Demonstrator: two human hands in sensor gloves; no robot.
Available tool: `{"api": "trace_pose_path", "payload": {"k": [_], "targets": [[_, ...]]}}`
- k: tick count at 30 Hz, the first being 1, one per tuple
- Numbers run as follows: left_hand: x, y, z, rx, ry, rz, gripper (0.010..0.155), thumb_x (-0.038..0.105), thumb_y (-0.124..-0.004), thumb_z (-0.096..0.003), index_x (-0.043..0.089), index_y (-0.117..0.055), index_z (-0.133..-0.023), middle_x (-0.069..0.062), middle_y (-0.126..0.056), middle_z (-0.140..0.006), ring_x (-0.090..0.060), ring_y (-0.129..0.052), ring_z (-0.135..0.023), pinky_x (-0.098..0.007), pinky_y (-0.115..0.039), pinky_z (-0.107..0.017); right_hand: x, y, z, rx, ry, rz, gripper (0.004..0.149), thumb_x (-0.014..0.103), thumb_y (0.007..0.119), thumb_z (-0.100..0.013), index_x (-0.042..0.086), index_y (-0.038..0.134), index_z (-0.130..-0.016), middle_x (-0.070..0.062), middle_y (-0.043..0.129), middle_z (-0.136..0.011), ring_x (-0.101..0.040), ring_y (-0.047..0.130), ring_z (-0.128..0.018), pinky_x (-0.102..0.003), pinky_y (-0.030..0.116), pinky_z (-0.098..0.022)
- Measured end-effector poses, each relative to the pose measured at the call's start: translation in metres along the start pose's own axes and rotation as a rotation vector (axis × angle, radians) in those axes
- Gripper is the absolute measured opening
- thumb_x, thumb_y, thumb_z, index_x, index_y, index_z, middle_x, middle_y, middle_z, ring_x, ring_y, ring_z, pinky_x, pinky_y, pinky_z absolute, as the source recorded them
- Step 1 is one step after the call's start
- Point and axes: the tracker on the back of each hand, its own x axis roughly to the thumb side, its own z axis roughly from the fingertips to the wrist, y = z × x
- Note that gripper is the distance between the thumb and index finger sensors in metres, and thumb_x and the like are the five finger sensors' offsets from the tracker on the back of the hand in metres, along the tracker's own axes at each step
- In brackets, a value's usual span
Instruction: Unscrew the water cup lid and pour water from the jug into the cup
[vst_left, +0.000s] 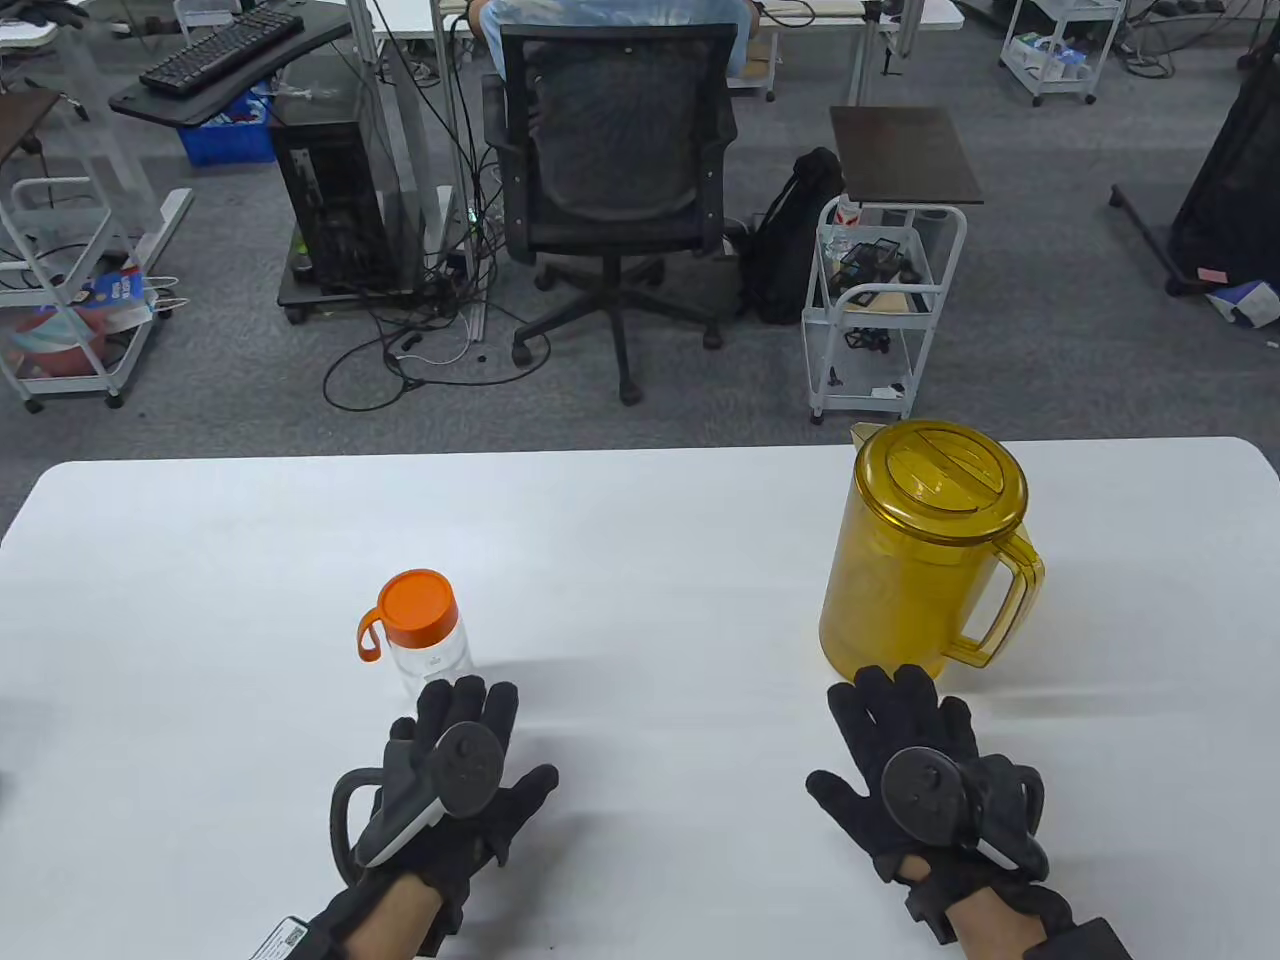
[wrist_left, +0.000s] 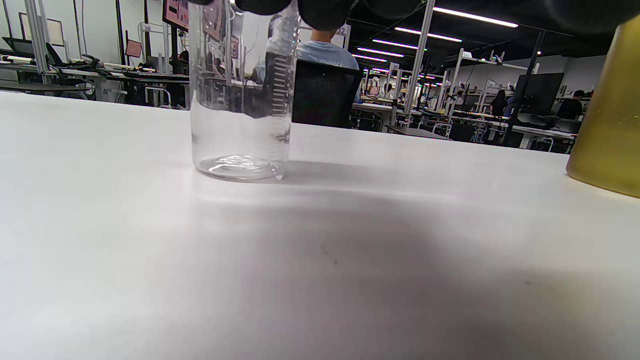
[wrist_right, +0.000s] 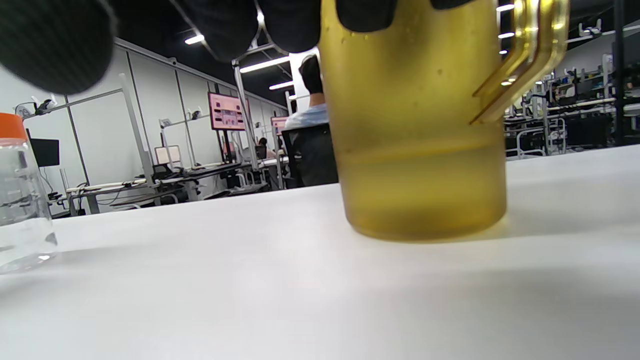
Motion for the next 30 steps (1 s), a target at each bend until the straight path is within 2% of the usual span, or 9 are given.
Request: {"api": "trace_pose_path", "payload": {"k": [15,21,24,26,30], "targets": [[-0.004,0.004,0.002,0.037,0.009,0.014,0.091,0.083,-0.061,-0.0417,0.039,-0.038,-0.117,0.001,-0.037,-0.125,-0.036,-0.037,-0.119,-0.061,-0.041,-0.082,-0.001,0.0,0.0,0.001,0.001,-0.007,0.083,0.071,0.074,-0.045,0.03,0.047,-0.111,-0.005,0.039,-0.119,-0.044,0.036,-0.109,-0.071,0.039,-0.072],[-0.01,0.023,0.012,0.154,0.017,0.063,0.089,0.082,-0.065,-0.0417,0.037,-0.044,-0.116,0.0,-0.045,-0.123,-0.036,-0.047,-0.118,-0.059,-0.048,-0.081,-0.002,0.0,0.0,0.001,0.003,-0.011,0.082,0.071,0.074,-0.045,0.03,0.047,-0.111,-0.005,0.04,-0.119,-0.044,0.036,-0.109,-0.071,0.039,-0.072],[-0.018,0.032,0.016,0.219,0.045,0.113,0.088,0.081,-0.067,-0.0414,0.035,-0.052,-0.114,0.0,-0.055,-0.12,-0.035,-0.059,-0.114,-0.057,-0.056,-0.079,-0.002,0.0,0.0,0.003,0.004,-0.013,0.082,0.071,0.074,-0.044,0.03,0.047,-0.111,-0.005,0.04,-0.119,-0.044,0.036,-0.109,-0.071,0.039,-0.072],[-0.026,0.033,0.016,0.211,0.09,0.17,0.087,0.081,-0.068,-0.0412,0.032,-0.058,-0.113,-0.001,-0.065,-0.117,-0.034,-0.07,-0.109,-0.055,-0.062,-0.076,-0.003,-0.001,0.0,0.003,0.004,-0.014,0.082,0.071,0.074,-0.044,0.03,0.048,-0.111,-0.005,0.04,-0.119,-0.044,0.036,-0.109,-0.071,0.039,-0.072],[-0.044,0.024,0.013,0.157,0.173,0.287,0.09,0.081,-0.07,-0.0412,0.029,-0.055,-0.114,-0.003,-0.064,-0.116,-0.035,-0.072,-0.108,-0.054,-0.064,-0.074,-0.005,-0.003,0.0,-0.002,0.008,-0.026,0.082,0.071,0.074,-0.045,0.029,0.048,-0.111,-0.005,0.04,-0.119,-0.044,0.036,-0.109,-0.071,0.039,-0.072]]}}
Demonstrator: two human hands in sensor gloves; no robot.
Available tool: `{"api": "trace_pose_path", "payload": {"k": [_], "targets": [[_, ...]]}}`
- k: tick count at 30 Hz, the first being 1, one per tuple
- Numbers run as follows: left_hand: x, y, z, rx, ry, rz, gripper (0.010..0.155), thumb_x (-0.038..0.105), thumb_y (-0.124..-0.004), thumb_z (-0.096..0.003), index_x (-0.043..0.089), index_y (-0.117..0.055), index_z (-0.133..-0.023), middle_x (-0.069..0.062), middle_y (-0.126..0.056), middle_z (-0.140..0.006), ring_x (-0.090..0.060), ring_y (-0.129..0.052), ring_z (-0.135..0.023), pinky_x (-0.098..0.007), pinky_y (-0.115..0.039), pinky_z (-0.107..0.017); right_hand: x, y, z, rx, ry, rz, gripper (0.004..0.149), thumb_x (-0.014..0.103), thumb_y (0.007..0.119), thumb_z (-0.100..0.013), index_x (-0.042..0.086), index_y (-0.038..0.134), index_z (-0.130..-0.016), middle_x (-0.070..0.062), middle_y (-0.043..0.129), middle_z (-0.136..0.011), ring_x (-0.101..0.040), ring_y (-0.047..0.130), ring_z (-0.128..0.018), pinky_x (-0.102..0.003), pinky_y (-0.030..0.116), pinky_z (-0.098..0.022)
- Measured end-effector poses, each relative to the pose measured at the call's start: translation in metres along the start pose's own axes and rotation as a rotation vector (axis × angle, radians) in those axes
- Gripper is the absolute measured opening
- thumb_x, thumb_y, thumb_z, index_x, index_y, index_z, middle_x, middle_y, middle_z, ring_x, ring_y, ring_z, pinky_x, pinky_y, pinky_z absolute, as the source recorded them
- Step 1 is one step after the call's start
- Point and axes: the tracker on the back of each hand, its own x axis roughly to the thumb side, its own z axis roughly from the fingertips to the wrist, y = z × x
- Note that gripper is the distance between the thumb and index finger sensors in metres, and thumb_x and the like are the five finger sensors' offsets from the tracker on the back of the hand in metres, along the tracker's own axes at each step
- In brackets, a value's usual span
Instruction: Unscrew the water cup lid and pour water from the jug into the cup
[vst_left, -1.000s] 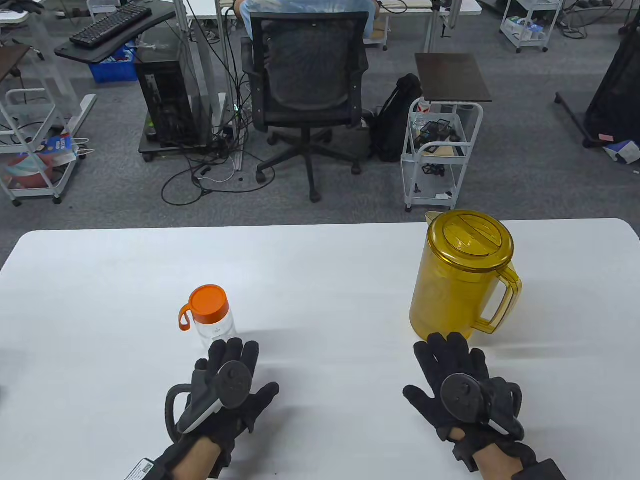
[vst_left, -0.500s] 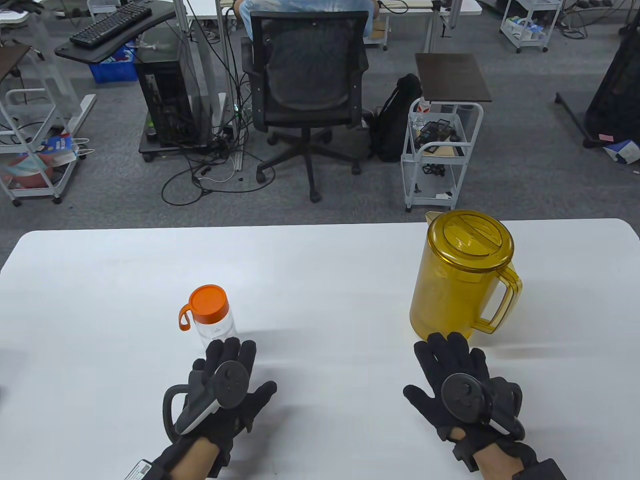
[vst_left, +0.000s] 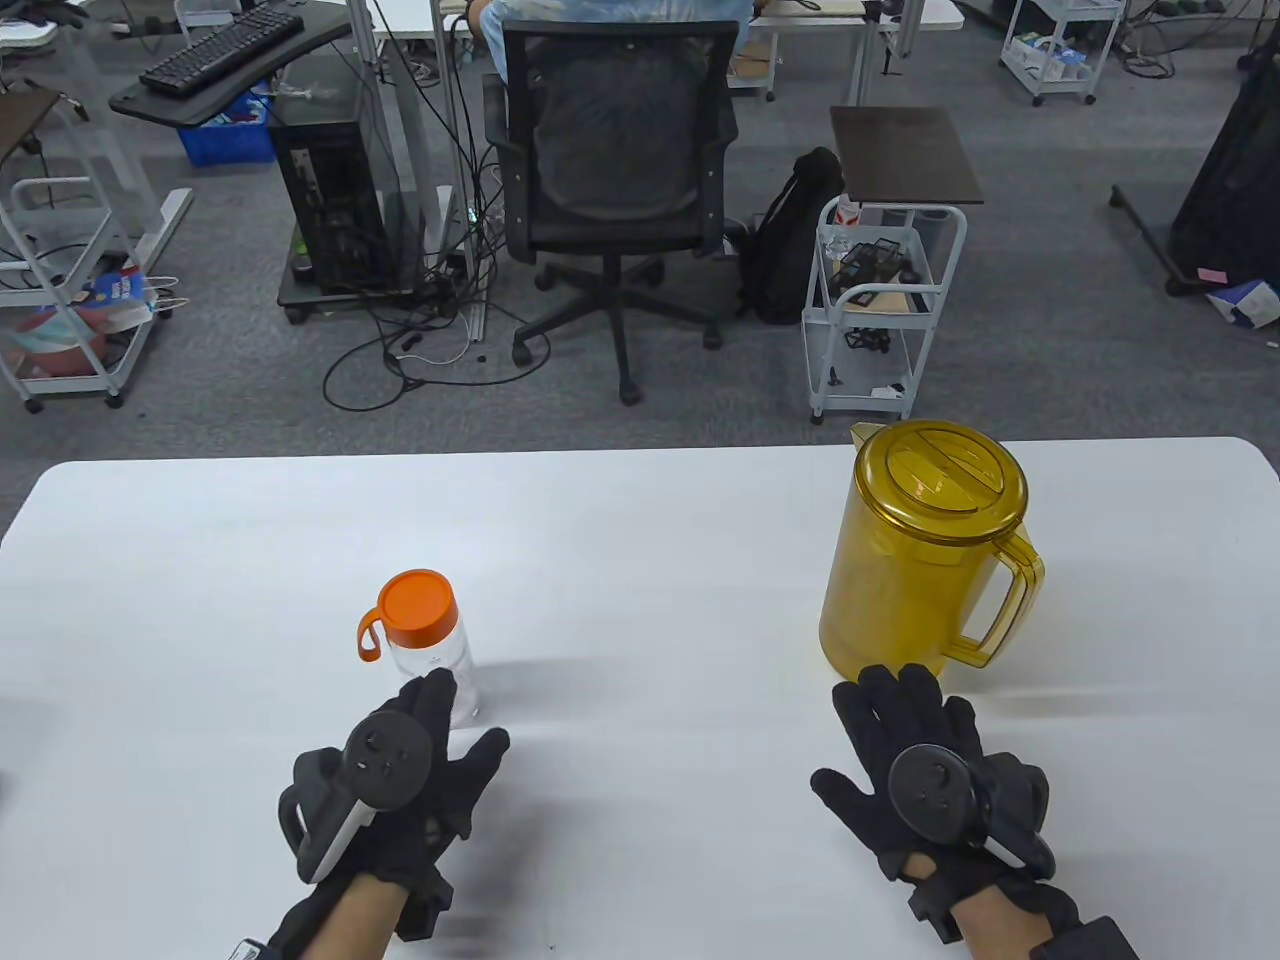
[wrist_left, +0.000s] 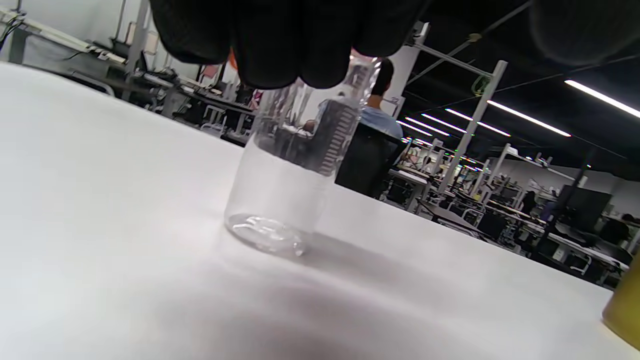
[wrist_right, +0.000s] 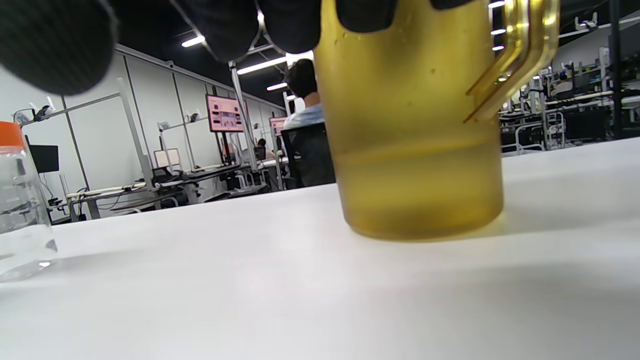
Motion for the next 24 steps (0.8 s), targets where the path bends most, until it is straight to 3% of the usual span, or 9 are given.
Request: {"api": "trace_pose_path", "payload": {"k": [6,14,18,20,24], "targets": [[-0.022,-0.008,-0.013,-0.005,0.203,0.177,0.1,0.084,-0.072,-0.0396,0.025,-0.044,-0.116,-0.005,-0.053,-0.12,-0.038,-0.061,-0.112,-0.056,-0.06,-0.076,-0.004,-0.004,0.001,-0.011,0.01,-0.015,0.082,0.071,0.074,-0.044,0.029,0.048,-0.111,-0.006,0.04,-0.119,-0.044,0.036,-0.109,-0.071,0.039,-0.072],[-0.041,-0.041,-0.05,-0.059,0.312,0.334,0.115,0.084,-0.078,-0.0365,0.025,-0.018,-0.115,-0.003,-0.032,-0.122,-0.037,-0.045,-0.117,-0.058,-0.051,-0.081,-0.01,-0.003,-0.001,0.007,0.029,-0.047,0.083,0.07,0.074,-0.044,0.029,0.048,-0.111,-0.006,0.04,-0.119,-0.044,0.036,-0.109,-0.071,0.039,-0.073],[-0.05,-0.057,-0.064,-0.029,0.296,0.461,0.123,0.083,-0.085,-0.0325,0.026,-0.013,-0.113,-0.002,-0.027,-0.122,-0.037,-0.04,-0.119,-0.059,-0.047,-0.083,-0.01,-0.002,-0.001,0.013,0.029,-0.051,0.083,0.07,0.074,-0.044,0.029,0.048,-0.111,-0.006,0.04,-0.119,-0.044,0.036,-0.109,-0.071,0.039,-0.073],[-0.054,-0.061,-0.073,0.068,0.262,0.519,0.123,0.081,-0.09,-0.0304,0.025,-0.018,-0.113,-0.002,-0.031,-0.121,-0.037,-0.043,-0.118,-0.059,-0.048,-0.082,-0.01,-0.002,-0.001,0.019,0.032,-0.062,0.083,0.071,0.074,-0.044,0.029,0.048,-0.111,-0.006,0.04,-0.119,-0.044,0.036,-0.109,-0.071,0.039,-0.072],[-0.059,-0.063,-0.085,0.044,0.239,0.658,0.122,0.077,-0.093,-0.032,0.029,-0.015,-0.113,0.002,-0.029,-0.122,-0.034,-0.037,-0.121,-0.058,-0.041,-0.087,-0.013,-0.001,-0.002,0.028,0.042,-0.078,0.083,0.07,0.075,-0.044,0.029,0.048,-0.111,-0.006,0.04,-0.119,-0.044,0.036,-0.109,-0.071,0.039,-0.072]]}}
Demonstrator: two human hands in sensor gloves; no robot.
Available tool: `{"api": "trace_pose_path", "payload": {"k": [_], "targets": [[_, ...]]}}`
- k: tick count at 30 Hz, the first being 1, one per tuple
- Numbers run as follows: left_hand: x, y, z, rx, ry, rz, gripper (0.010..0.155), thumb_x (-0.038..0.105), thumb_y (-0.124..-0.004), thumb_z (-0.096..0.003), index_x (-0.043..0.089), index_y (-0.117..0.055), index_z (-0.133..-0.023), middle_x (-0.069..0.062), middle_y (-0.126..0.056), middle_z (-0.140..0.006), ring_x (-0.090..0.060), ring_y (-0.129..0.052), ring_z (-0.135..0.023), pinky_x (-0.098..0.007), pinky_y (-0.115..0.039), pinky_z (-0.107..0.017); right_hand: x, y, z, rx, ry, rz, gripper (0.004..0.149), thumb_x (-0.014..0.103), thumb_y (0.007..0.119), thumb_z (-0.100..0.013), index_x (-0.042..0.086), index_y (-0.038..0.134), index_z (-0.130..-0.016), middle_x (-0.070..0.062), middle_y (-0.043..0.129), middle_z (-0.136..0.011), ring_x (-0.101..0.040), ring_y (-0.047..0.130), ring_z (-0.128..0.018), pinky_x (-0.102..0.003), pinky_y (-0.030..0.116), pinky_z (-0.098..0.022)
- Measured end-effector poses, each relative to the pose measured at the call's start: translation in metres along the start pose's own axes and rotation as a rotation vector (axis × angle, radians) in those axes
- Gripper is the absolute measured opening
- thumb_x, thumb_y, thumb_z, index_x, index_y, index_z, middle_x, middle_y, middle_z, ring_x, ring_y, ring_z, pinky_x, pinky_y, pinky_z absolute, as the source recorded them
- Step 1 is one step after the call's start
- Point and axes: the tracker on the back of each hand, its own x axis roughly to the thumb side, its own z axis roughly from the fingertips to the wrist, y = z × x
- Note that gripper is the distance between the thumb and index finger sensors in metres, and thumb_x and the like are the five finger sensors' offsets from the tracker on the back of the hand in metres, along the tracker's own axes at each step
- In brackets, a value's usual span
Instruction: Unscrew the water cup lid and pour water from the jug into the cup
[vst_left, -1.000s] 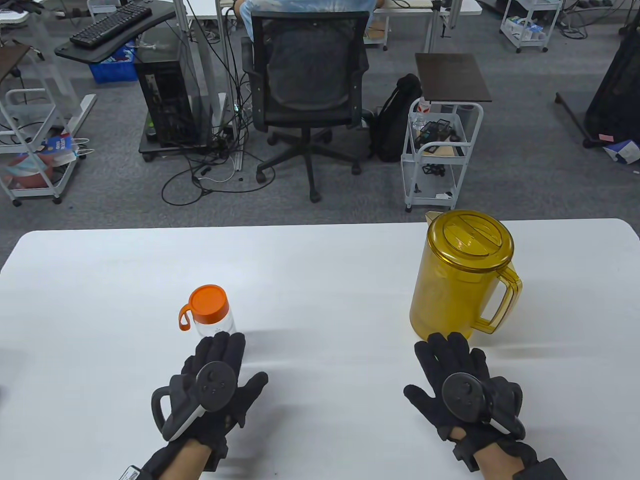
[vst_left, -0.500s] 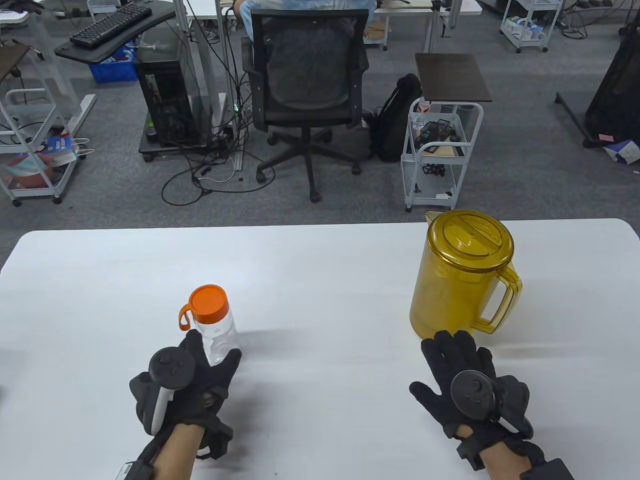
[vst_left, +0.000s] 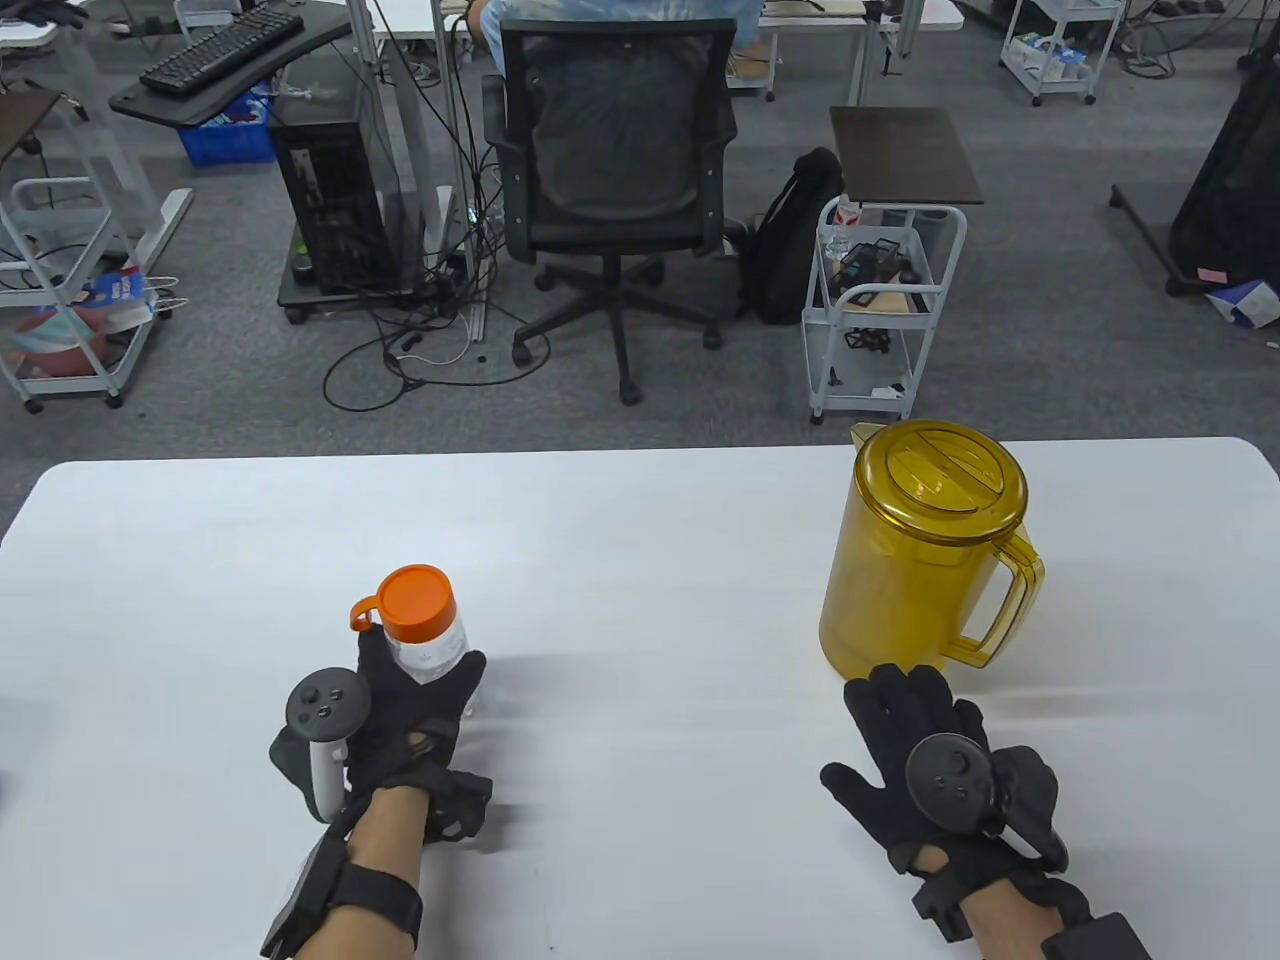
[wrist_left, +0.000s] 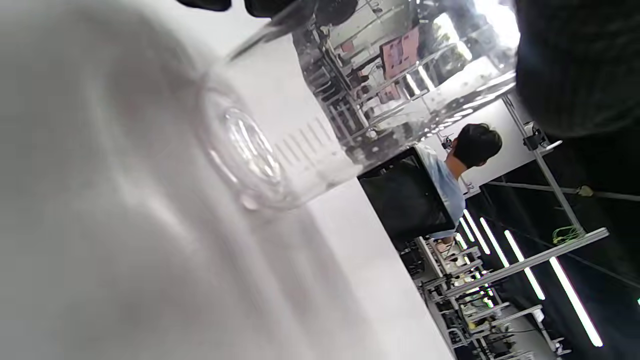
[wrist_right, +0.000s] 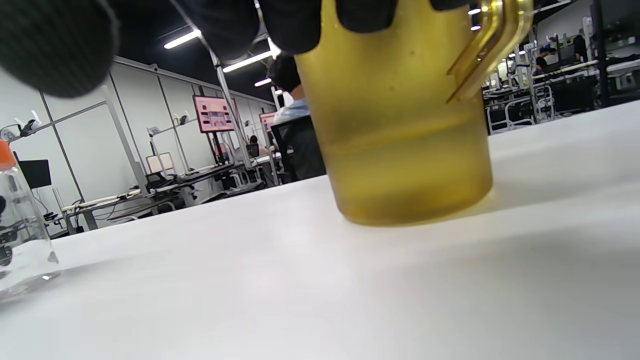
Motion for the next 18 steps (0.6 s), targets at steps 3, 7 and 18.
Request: {"api": "trace_pose_path", "payload": {"k": [3,7,18], "targets": [[0.003,0.001,-0.007,0.04,-0.025,0.005,0.118,0.072,-0.096,-0.0331,0.029,-0.021,-0.113,0.004,-0.038,-0.121,-0.034,-0.043,-0.12,-0.058,-0.045,-0.086,-0.001,0.001,0.0,0.007,0.005,-0.006,0.083,0.07,0.075,-0.044,0.029,0.048,-0.111,-0.006,0.04,-0.119,-0.044,0.036,-0.109,-0.071,0.039,-0.073],[0.005,0.0,-0.015,0.047,-0.057,0.025,0.111,0.068,-0.1,-0.0344,0.036,-0.029,-0.113,0.007,-0.049,-0.118,-0.029,-0.061,-0.115,-0.058,-0.051,-0.084,0.0,0.001,-0.001,0.012,0.006,-0.007,0.083,0.07,0.075,-0.044,0.029,0.047,-0.111,-0.006,0.04,-0.119,-0.044,0.036,-0.109,-0.071,0.039,-0.073],[0.015,-0.015,-0.011,-0.127,-0.179,0.073,0.109,0.062,-0.108,-0.0318,0.037,-0.037,-0.11,0.006,-0.057,-0.115,-0.042,-0.072,-0.111,-0.064,-0.066,-0.076,0.003,0.004,-0.002,0.015,-0.004,0.001,0.084,0.071,0.075,-0.044,0.029,0.046,-0.111,-0.006,0.039,-0.119,-0.044,0.036,-0.109,-0.071,0.039,-0.073]]}}
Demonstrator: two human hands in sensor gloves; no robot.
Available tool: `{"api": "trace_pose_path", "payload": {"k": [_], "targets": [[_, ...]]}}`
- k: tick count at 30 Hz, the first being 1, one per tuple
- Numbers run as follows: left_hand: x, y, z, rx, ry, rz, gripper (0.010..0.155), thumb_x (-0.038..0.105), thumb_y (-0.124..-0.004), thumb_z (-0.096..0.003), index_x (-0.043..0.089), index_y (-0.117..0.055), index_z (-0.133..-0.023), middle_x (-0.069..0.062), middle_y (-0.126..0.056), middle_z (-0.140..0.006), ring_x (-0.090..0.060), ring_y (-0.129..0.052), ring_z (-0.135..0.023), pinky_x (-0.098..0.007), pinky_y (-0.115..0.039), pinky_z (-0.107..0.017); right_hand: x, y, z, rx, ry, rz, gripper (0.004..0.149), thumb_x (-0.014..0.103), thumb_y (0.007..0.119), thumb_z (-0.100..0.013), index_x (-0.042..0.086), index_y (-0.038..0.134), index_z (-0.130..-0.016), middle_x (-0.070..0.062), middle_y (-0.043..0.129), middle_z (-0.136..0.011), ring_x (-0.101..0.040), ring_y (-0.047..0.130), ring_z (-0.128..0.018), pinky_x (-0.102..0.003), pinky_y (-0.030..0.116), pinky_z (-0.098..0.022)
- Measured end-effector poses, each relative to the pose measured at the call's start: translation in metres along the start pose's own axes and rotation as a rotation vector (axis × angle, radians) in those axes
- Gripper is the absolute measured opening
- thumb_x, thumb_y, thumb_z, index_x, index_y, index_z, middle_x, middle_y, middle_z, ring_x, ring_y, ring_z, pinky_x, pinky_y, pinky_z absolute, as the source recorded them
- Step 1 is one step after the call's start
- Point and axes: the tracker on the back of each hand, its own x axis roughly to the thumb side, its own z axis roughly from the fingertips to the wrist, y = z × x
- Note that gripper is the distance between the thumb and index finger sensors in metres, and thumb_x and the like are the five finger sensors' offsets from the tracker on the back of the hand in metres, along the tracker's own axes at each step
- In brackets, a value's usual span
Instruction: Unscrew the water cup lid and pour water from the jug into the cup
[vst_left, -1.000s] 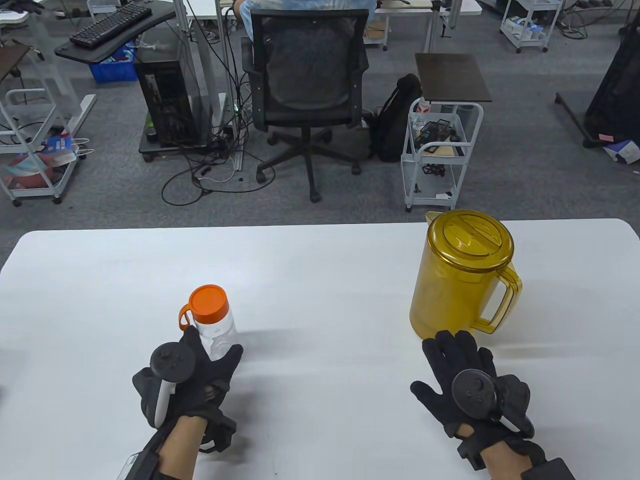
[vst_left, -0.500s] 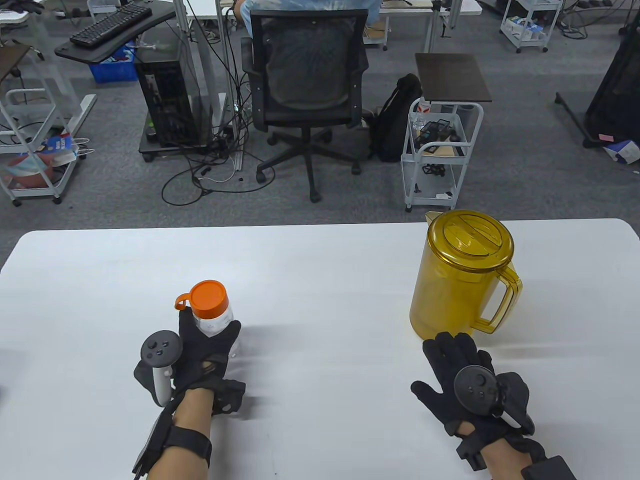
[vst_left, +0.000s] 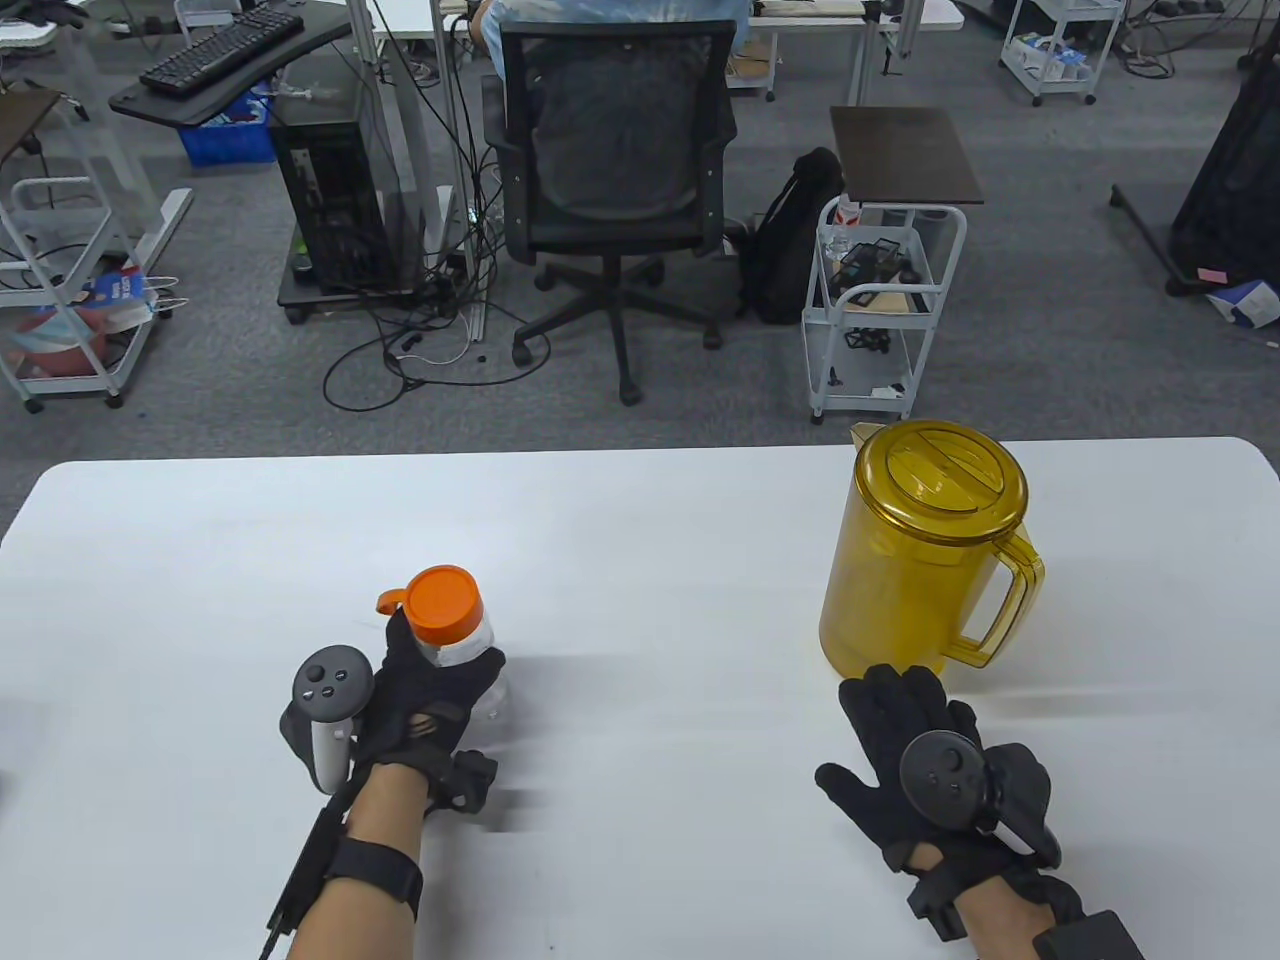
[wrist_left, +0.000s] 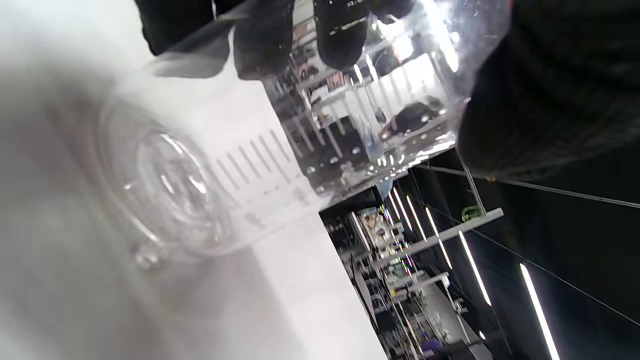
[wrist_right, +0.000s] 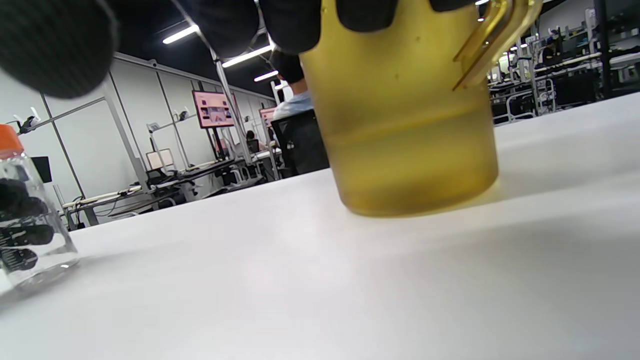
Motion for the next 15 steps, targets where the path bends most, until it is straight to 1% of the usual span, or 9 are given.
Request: {"api": "trace_pose_path", "payload": {"k": [2,3,5,6,12,15], "targets": [[0.006,-0.009,0.004,-0.049,-0.015,0.0,0.109,0.062,-0.108,-0.0319,0.038,-0.037,-0.11,0.007,-0.058,-0.114,-0.037,-0.074,-0.111,-0.064,-0.066,-0.076,0.001,0.0,0.0,0.004,-0.002,0.003,0.084,0.071,0.075,-0.044,0.029,0.046,-0.111,-0.006,0.039,-0.119,-0.044,0.036,-0.109,-0.071,0.04,-0.073],[0.008,-0.012,0.006,-0.062,-0.019,-0.001,0.109,0.063,-0.108,-0.0319,0.039,-0.036,-0.11,0.008,-0.058,-0.115,-0.034,-0.074,-0.112,-0.063,-0.065,-0.077,0.001,0.001,0.0,0.004,-0.003,0.003,0.084,0.071,0.075,-0.044,0.029,0.046,-0.111,-0.006,0.039,-0.119,-0.044,0.036,-0.109,-0.071,0.04,-0.073],[0.016,-0.023,0.013,-0.122,-0.038,0.023,0.109,0.062,-0.108,-0.0329,0.044,-0.034,-0.111,0.009,-0.057,-0.115,-0.03,-0.072,-0.113,-0.063,-0.064,-0.077,0.001,0.0,0.0,0.0,-0.007,0.001,0.083,0.071,0.075,-0.044,0.029,0.047,-0.111,-0.006,0.039,-0.119,-0.044,0.036,-0.109,-0.071,0.04,-0.073],[0.02,-0.028,0.016,-0.143,-0.044,0.027,0.11,0.061,-0.108,-0.0333,0.045,-0.033,-0.112,0.009,-0.057,-0.115,-0.03,-0.072,-0.113,-0.063,-0.063,-0.077,0.002,0.0,0.0,-0.003,-0.009,0.002,0.084,0.071,0.075,-0.044,0.029,0.047,-0.111,-0.006,0.04,-0.119,-0.044,0.036,-0.109,-0.071,0.04,-0.072],[0.042,-0.059,0.041,-0.269,-0.07,0.082,0.108,0.06,-0.109,-0.033,0.041,-0.036,-0.111,0.008,-0.056,-0.115,-0.031,-0.071,-0.112,-0.063,-0.062,-0.077,0.004,-0.002,-0.001,-0.02,-0.03,0.002,0.084,0.071,0.075,-0.044,0.029,0.047,-0.111,-0.006,0.041,-0.119,-0.044,0.038,-0.109,-0.071,0.041,-0.073],[0.05,-0.074,0.055,-0.329,-0.086,0.057,0.109,0.06,-0.109,-0.0326,0.039,-0.036,-0.11,0.008,-0.056,-0.114,-0.031,-0.072,-0.112,-0.062,-0.063,-0.077,0.006,-0.001,-0.001,-0.028,-0.041,-0.019,0.085,0.07,0.076,-0.044,0.025,0.049,-0.11,-0.008,0.044,-0.118,-0.045,0.04,-0.108,-0.07,0.042,-0.072]]}}
